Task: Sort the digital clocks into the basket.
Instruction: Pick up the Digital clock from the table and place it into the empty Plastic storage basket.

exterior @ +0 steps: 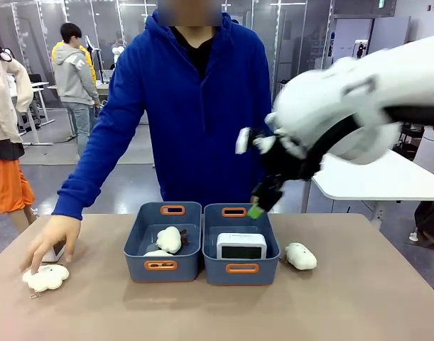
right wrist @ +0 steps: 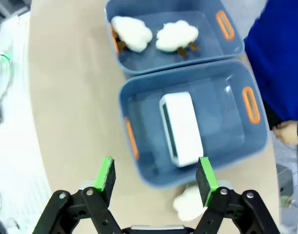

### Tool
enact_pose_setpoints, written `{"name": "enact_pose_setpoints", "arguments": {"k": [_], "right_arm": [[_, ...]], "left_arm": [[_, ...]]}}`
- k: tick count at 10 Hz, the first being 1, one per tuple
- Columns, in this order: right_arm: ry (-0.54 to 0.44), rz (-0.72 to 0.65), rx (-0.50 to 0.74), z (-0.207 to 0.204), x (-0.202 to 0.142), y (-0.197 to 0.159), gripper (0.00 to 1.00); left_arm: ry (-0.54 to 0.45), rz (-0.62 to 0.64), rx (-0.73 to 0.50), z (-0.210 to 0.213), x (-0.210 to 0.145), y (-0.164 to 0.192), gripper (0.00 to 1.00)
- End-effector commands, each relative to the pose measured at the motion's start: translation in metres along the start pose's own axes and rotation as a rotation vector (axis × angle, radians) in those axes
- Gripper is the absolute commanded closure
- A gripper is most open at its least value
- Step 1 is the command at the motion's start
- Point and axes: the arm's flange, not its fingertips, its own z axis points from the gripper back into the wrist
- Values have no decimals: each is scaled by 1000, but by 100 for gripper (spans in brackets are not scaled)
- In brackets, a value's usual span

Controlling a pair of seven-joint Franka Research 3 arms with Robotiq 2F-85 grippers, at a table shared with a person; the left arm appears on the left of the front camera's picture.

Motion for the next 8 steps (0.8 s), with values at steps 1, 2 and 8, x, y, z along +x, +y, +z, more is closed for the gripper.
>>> {"name": "enact_pose_setpoints", "arguments": {"k": [1, 2, 8], "right_arm": [[-108, -175, 60, 28, -77, -7, 16], [-137, -310, 138, 43, -113, -13, 16], [-721, -942, 280, 92, -278, 21, 16]], "left_arm": [[-1, -3, -18, 0, 1, -1, 0], [-1, -3, -18, 0, 1, -1, 0], [-1, -3, -18, 0, 1, -1, 0]]}}
